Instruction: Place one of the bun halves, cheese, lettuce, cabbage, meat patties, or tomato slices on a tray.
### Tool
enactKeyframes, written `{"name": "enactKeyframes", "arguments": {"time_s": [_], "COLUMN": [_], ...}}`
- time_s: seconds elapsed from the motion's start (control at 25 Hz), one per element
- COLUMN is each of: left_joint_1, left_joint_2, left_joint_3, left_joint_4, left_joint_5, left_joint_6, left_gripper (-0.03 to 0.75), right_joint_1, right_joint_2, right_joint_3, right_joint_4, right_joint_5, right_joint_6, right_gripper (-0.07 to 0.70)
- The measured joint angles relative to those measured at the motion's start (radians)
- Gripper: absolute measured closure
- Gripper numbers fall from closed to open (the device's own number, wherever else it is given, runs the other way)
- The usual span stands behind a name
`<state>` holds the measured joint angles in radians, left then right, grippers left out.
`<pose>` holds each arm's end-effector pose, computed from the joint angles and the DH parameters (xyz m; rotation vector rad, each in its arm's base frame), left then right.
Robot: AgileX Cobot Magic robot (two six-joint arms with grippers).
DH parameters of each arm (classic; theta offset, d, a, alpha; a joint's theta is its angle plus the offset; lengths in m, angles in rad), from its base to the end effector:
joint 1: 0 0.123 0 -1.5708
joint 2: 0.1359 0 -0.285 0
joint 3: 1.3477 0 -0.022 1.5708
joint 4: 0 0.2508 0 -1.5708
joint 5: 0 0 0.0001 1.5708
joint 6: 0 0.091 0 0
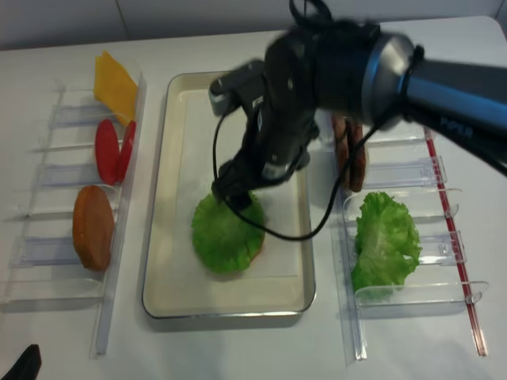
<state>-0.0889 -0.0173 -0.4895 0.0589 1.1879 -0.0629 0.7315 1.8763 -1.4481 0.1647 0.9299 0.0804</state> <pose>-0.0117 0.0060 0.2644 0.0205 2.1630 -0.0156 0.2842 0.2712 0.2315 -0.8192 2.7835 0.3690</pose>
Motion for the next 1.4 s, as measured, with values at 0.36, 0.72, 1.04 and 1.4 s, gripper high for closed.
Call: {"name": "enactKeyframes", "arguments": {"time_s": [0.36,0.72,1.04,1.4], "left_joint_1": [0.000,0.001,0.001,0.001], "left_joint_2": [0.000,0.000,0.000,0.000], "left_joint_3": [0.000,0.000,0.000,0.000], "left_joint_4": [0.000,-0.002,-0.002,-0.002], "left_joint_5": [0.000,0.000,0.000,0.000], "left_joint_6": [0.000,0.000,0.000,0.000], "left_gripper": [0.180,0.181,0.181,0.181], "right_joint_1": [0.000,0.000,0.000,0.000], "right_joint_2": [0.000,-0.097,-0.238,-0.475], "right_joint_3": [-0.195,-0.199,-0.155,0.090], "right_joint_4": [-0.235,-0.285,-0.287,-0.327], "right_joint_5": [0.286,0.304,0.309,0.313], "right_joint_6": [-0.139,-0.133,-0.071,-0.058], "right_gripper": [0.088,0.147,0.092,0.083]}}
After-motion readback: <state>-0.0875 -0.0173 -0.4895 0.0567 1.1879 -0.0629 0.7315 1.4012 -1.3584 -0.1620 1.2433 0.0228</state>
